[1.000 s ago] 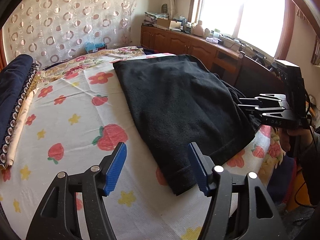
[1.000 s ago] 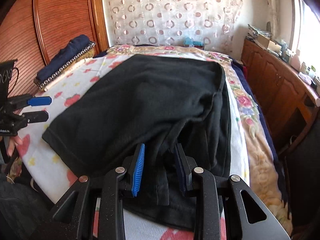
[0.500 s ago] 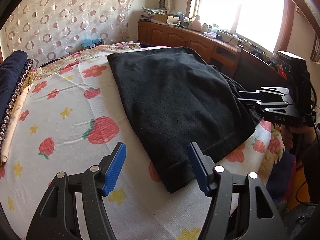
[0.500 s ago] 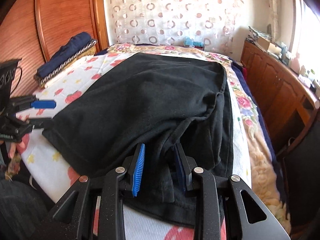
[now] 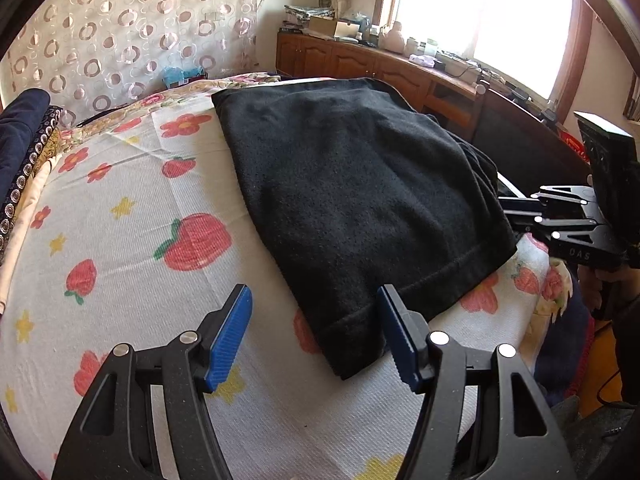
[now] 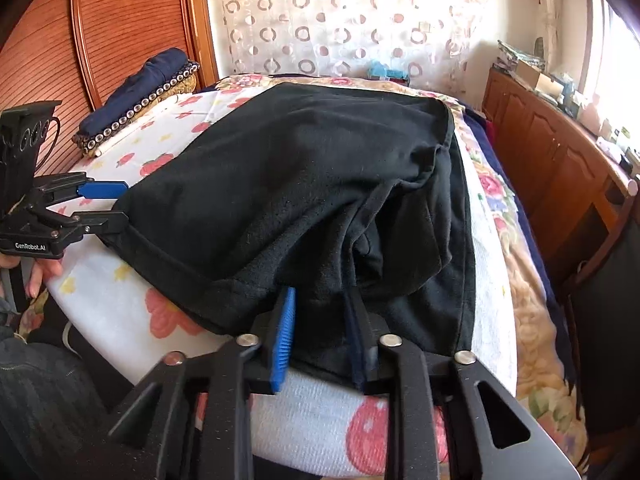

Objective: Fold small clothes

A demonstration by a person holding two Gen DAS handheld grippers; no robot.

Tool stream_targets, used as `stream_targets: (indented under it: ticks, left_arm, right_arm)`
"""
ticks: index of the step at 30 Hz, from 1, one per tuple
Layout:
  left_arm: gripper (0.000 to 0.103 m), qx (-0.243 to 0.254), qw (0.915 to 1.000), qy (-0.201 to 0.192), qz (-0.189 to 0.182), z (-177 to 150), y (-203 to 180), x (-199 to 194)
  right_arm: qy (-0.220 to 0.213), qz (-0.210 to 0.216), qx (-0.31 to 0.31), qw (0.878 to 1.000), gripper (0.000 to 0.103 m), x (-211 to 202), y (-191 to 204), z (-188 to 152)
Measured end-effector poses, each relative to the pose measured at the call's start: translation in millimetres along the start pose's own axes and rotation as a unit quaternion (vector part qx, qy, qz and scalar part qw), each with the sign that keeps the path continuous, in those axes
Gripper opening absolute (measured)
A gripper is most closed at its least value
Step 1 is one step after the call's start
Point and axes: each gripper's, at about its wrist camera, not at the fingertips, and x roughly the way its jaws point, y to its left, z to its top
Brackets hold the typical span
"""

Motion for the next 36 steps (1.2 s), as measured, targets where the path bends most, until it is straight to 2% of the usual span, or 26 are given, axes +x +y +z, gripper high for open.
stream_targets:
  ticks: [1, 2, 6, 13, 18, 22, 26, 30, 32, 36]
  left_arm:
    - [0.066, -0.001, 1.0000, 0.001, 0.000, 0.1, 0.0, 0.6]
    - [0.066, -0.001, 1.0000, 0.001, -0.001, -0.2, -0.2, 0.9]
    - [0.066, -0.002, 1.0000, 0.001, -0.003, 0.2, -0.7, 1.2]
    - [0.066, 0.002, 1.0000, -0.007, -0.006, 1.2, -4.1, -2.0]
    - [0.066, 0.001, 0.9999, -0.009, -0.008, 1.9, -5.0, -1.5]
    - [0.066, 0.001, 0.9999, -0.009, -0.007, 2.1, -4.6, -1.2]
    - [0.066, -0.005, 0.9998, -0.019, -0.001, 3.4, -2.2, -5.0]
    - [0.066, -0.015, 0.9988, -0.045, 0.005, 7.4, -0.8, -15.8]
    - [0.066, -0.016, 0.9986, -0.049, 0.006, 10.5, -0.6, -16.8]
    - [0.066, -0.012, 0.9992, -0.037, 0.009, 13.3, 0.1, -8.9]
  right_arm:
    - [0.000, 0.003, 0.003, 1.000, 0.010, 0.2, -0.7, 0.4]
    - [-0.003, 0.010, 0.007, 1.000, 0.007, -1.8, -3.2, 0.6]
    - [-0.022, 0.028, 0.004, 0.999, 0.006, -12.6, 0.8, -5.0]
    - [-0.050, 0.004, 0.001, 0.999, 0.006, -63.8, -12.9, -4.0]
    - [-0.010, 0.011, 0.005, 1.000, 0.006, -61.4, -15.4, -15.3]
    - [-0.001, -0.001, 0.025, 1.000, 0.006, -50.0, -14.2, -22.2]
    - [-0.009, -0.020, 0.032, 0.999, 0.017, -53.1, -16.4, -13.8]
    - [-0.032, -0.029, 0.027, 0.999, 0.019, -60.6, -14.6, -7.5]
    - [-0.045, -0.031, 0.029, 0.998, 0.036, -61.7, -13.5, -4.5]
    - [-0.037, -0.030, 0.029, 0.998, 0.040, -45.7, -11.7, -9.2]
